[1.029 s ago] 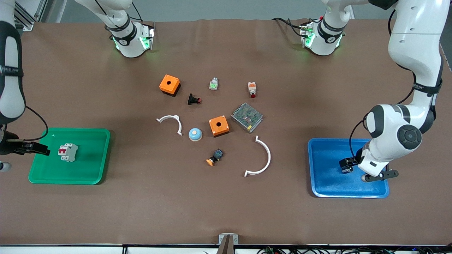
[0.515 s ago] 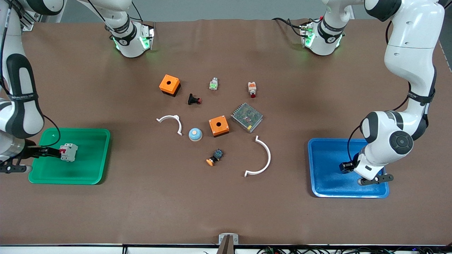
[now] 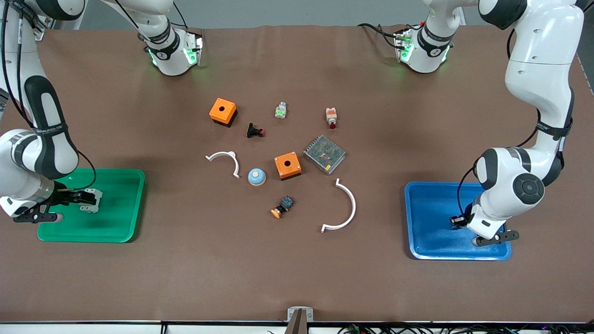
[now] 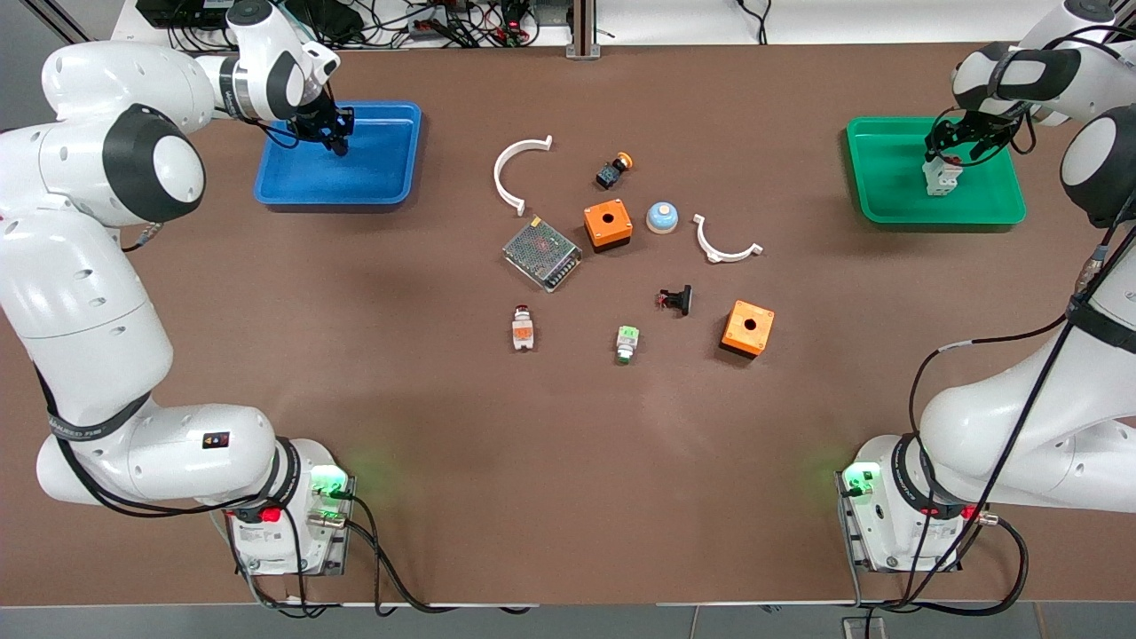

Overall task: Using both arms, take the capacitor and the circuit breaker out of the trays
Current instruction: 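Grasp the black capacitor with the left gripper while the right gripper grasps the breaker, then carry the capacitor and the breaker out of the trays toward the table middle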

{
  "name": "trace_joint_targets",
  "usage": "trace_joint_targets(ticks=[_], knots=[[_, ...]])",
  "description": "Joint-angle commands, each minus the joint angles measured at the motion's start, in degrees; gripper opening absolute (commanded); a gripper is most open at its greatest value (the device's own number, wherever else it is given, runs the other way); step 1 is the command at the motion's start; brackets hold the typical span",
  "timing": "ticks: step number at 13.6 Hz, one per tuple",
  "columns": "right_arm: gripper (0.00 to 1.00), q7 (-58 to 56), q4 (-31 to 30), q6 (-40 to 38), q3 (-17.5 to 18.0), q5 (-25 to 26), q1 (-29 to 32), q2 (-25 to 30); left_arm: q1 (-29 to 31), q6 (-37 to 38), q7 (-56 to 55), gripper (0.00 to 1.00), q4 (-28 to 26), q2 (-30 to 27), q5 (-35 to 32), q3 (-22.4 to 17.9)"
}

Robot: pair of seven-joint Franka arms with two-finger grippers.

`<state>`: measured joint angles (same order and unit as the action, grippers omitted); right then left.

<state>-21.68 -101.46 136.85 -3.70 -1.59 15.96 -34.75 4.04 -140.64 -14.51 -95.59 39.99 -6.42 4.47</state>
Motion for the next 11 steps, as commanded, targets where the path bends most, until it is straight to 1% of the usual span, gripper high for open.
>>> trace_joint_targets(ticks=[1,2,3,4,5,6,7,9,10,11], knots=[[0.95,-1.61,-2.25,1.49,0.54,-0.70,0.65,1.00,-0.17,2.29,-1.66,0.00,-0.12,-3.15,-1.41,0.19],[0.85,-1.61,-2.17,1.49,0.62,-0.78,0.74,0.82,-0.87,6.22,-2.53,0.00,-0.12,-5.00,-1.41,0.63],[0.70,-1.70,-2.25,1.49,0.62,-0.79,0.74,0.65,-2.27,9.30,-4.28,0.00,-0.03,-6.67,-1.41,1.07],[0.57,-1.70,-2.34,1.49,0.62,-0.79,0.74,0.65,-5.07,12.29,-7.69,0.00,-0.03,-8.77,-1.41,1.25],[0.50,-2.05,-2.43,1.40,0.71,-0.96,0.74,0.65,-8.14,15.11,-10.77,0.00,0.14,-9.92,-1.41,1.07],[0.19,-3.01,-2.43,1.23,0.71,-1.40,0.74,0.73,-11.04,17.66,-14.19,0.00,0.58,-10.81,-1.41,1.25],[0.01,-3.54,-2.34,1.05,0.62,-2.36,0.83,0.73,-13.77,18.47,-18.49,0.00,0.67,-11.25,-1.41,1.33],[0.00,-3.81,-1.64,0.35,0.62,-2.46,0.48,1.17,-20.18,18.48,-26.93,0.00,0.58,-10.82,-1.41,1.42],[0.00,-3.72,-0.33,-1.13,0.62,-2.54,0.13,1.52,-22.91,18.39,-30.80,0.00,0.76,-10.21,-1.32,1.42],[0.00,-3.63,1.68,-4.54,0.71,-2.46,-0.14,1.61,-25.37,18.13,-34.67,0.00,2.15,-8.98,-1.23,1.42]])
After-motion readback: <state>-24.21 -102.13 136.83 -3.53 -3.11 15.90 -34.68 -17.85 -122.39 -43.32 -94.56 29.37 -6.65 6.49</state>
